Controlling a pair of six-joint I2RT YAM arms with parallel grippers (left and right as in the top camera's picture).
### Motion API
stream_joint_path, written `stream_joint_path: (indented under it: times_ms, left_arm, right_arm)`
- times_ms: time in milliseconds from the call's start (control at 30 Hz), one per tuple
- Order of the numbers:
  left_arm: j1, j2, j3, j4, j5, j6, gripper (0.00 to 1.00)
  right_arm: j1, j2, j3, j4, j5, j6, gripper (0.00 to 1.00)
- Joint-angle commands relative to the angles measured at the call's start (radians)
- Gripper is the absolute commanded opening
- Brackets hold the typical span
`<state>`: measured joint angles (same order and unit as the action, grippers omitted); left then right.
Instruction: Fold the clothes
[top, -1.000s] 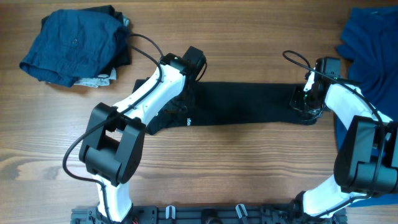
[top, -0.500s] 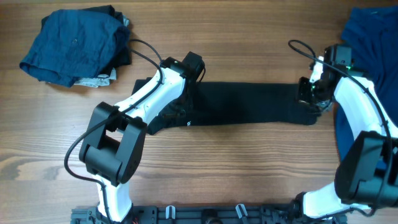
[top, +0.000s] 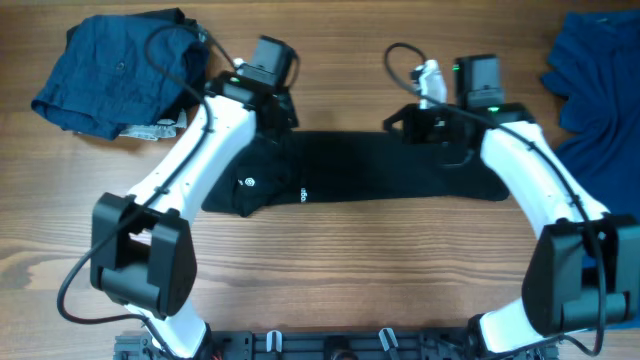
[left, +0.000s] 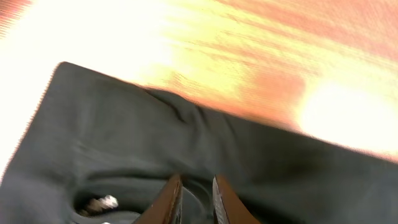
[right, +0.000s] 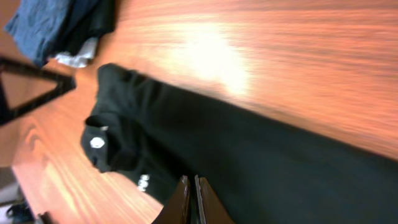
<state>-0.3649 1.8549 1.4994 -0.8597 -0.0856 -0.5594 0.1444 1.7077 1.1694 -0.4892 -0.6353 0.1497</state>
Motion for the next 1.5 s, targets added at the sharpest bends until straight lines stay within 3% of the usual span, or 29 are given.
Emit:
stream_joint_path:
  times_ms: [0, 200, 467, 667, 1000, 1300, 1467]
  left_arm:
    - [0.069, 0.0, 0.008, 0.005, -0.016, 0.005, 0.16]
    - [0.129, 0.0, 0.008, 0.012, 0.002, 0.005, 0.08]
    - [0.133, 0.0, 0.008, 0.016, 0.002, 0.005, 0.07]
    - [0.134, 0.0, 0.008, 0.016, 0.002, 0.005, 0.07]
    - [0.134, 0.0, 0.008, 0.012, 0.002, 0.005, 0.07]
    - [0.134, 0.0, 0.008, 0.009, 0.002, 0.005, 0.06]
    - [0.133, 0.0, 0.008, 0.02, 0.002, 0.005, 0.04]
  right_arm:
    - [0.103, 0.068, 0.0, 0.056, -0.009, 0.14, 0.04]
    - [0.254, 0.175, 0.0, 0.133, 0.09, 0.288, 0.04]
    - [0.344, 0.298, 0.0, 0.264, 0.191, 0.352, 0.04]
    - [0.355, 0.298, 0.0, 0.208, 0.175, 0.459, 0.04]
    - [0.375, 0.297, 0.0, 0.032, 0.035, 0.478, 0.04]
    - [0.223, 0.109, 0.04, 0.063, 0.032, 0.327, 0.13]
    - [0.02, -0.063, 0.042, -0.092, 0.087, 0.203, 0.15]
